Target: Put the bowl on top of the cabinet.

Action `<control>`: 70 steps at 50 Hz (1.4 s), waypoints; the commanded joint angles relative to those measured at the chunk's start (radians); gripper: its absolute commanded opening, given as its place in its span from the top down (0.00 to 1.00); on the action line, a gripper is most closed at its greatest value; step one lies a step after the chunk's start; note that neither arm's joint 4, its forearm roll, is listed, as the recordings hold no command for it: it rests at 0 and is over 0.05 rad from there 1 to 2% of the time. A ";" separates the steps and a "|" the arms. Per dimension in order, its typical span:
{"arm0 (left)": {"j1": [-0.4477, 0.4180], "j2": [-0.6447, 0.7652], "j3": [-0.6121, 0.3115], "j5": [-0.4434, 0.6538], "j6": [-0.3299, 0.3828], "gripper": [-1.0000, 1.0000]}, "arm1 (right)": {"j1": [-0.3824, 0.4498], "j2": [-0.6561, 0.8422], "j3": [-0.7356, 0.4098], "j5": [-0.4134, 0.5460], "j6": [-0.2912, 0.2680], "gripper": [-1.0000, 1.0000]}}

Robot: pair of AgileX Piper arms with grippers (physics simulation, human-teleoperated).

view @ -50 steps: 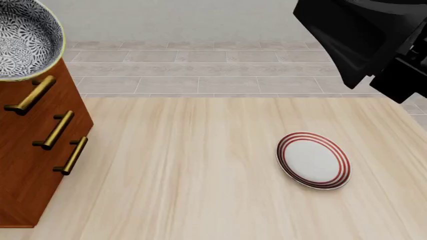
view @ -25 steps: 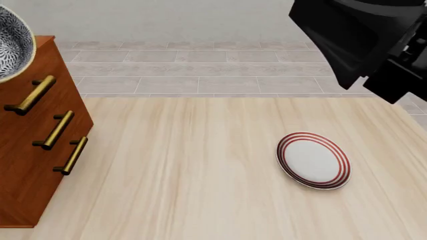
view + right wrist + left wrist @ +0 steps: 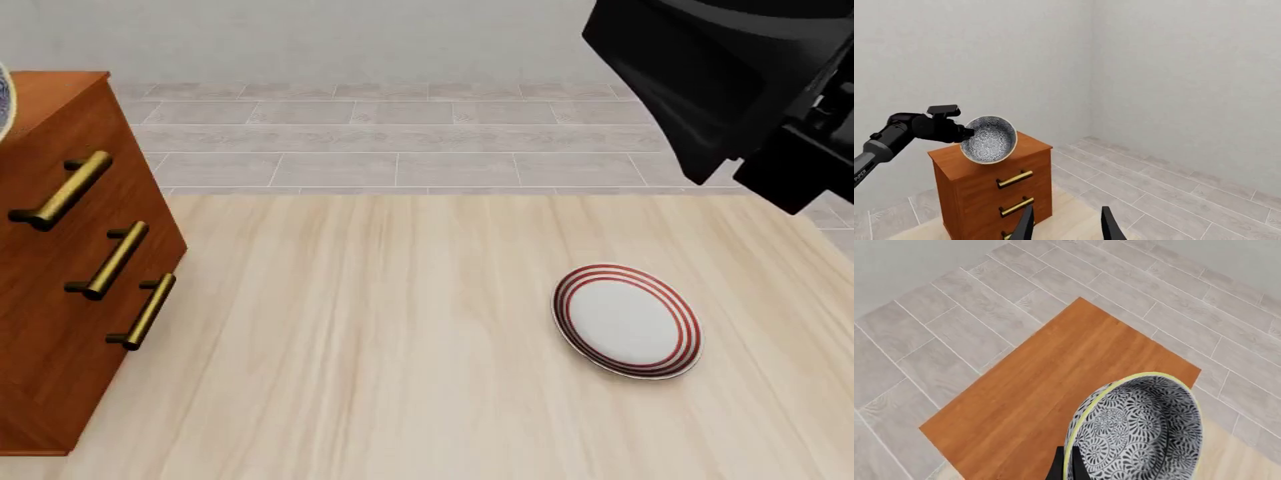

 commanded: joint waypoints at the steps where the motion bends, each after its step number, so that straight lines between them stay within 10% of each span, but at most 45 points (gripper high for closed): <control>1: 0.055 0.007 0.005 -0.012 0.004 1.00 | 0.000 -0.002 -0.001 0.003 -0.001 0.00; 41: 0.119 0.029 0.065 -0.076 0.008 1.00 | -0.004 0.022 0.001 -0.021 -0.007 0.00; 42: 0.132 0.038 0.067 -0.069 -0.002 0.00 | -0.004 0.022 0.000 -0.021 -0.007 0.00; 70: 0.109 0.066 -0.058 -0.025 0.012 0.00 | -0.010 0.015 -0.001 -0.019 -0.007 0.00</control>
